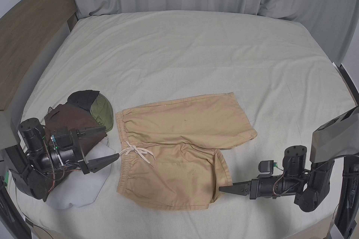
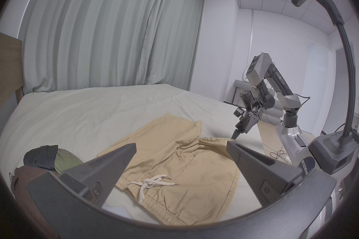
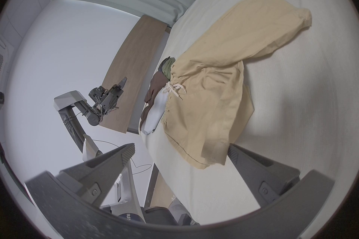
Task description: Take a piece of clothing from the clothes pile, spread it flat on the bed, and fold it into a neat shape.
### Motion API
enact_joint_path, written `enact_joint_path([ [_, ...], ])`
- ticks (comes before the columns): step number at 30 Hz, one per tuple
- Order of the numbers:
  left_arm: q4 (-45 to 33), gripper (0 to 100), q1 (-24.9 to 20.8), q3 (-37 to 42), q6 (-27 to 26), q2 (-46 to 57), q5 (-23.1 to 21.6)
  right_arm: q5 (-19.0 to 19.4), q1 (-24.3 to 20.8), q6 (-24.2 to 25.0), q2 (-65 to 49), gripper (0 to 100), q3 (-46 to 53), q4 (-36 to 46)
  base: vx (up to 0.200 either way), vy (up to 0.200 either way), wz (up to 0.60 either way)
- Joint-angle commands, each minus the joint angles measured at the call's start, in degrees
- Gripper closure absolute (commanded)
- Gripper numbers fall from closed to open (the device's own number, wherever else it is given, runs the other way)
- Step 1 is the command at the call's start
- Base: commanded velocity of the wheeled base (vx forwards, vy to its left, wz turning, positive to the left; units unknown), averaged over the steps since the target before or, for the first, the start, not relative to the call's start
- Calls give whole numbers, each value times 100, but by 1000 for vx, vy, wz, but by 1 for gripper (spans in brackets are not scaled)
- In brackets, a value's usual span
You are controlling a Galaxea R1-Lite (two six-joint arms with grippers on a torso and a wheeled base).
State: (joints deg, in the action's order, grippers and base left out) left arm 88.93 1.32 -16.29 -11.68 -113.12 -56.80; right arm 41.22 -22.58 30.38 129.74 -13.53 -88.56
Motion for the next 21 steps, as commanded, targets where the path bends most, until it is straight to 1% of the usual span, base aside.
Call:
enact_joint_path([
  [1,1,0,0,3,-1,-35,2,-17,16,-6,112,0,-79,-3,0,0,0],
  [17,1,0,9,3,-10,-26,2,-17,34,-14,359,0,-167,-3,0,0,0],
  [18,1,0,9,3,-10,-26,-7,-17,34,-23,376,100,-167,-3,0,0,0],
  [21,1,0,18,3,-10,-17,2,-17,43,-23,376,100,-176,-12,0,0,0],
])
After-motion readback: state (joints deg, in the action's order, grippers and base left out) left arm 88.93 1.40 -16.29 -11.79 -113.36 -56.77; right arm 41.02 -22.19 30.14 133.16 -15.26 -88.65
